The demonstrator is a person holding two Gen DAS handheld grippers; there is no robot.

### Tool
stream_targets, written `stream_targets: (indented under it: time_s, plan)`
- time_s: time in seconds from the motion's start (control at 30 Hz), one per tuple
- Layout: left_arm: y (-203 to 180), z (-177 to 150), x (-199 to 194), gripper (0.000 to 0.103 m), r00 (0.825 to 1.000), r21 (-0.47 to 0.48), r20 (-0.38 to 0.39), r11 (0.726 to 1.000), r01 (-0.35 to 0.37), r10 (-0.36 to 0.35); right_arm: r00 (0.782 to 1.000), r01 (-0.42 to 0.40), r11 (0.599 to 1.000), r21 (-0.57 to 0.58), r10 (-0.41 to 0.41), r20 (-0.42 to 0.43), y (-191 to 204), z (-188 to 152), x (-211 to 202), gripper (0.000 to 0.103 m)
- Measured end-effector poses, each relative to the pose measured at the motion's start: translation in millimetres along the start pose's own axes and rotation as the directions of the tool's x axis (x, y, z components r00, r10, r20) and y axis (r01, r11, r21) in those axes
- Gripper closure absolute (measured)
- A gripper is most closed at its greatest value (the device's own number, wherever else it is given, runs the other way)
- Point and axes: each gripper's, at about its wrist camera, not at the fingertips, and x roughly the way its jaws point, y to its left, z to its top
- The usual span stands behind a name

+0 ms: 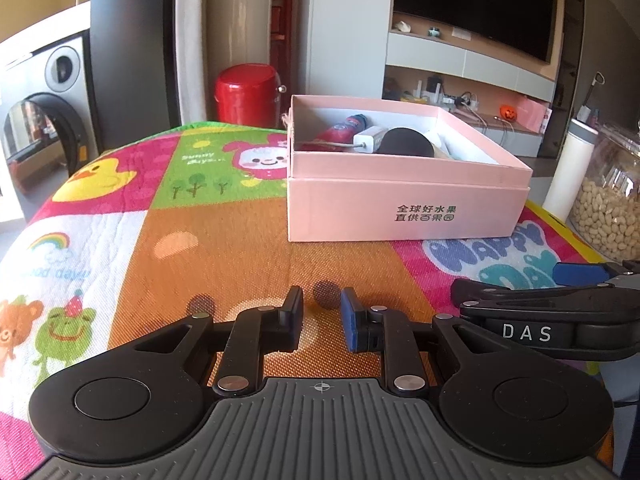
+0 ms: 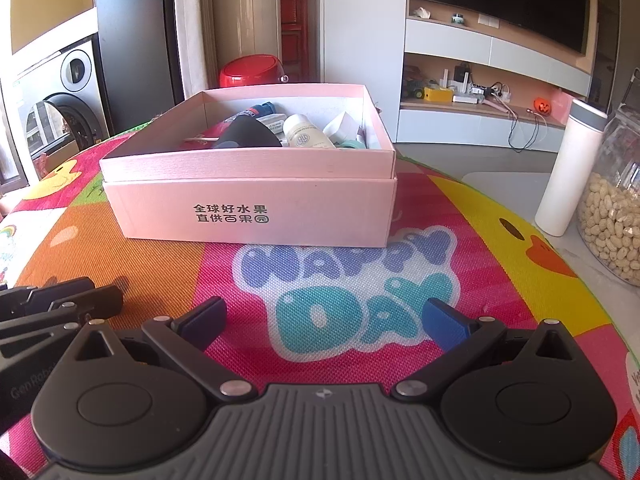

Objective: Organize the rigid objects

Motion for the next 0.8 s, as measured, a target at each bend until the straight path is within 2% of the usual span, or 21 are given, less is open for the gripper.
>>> stream_targets:
  time_s: [0.8]
  plan:
    - [3.4, -0.9, -0.2, 0.08, 1.0, -0.034, 0.002, 0.999, 0.022, -0.022, 1.0, 0.002, 1.0, -0.005, -0.002, 0.001, 1.8, -1.5, -0.6, 0.0]
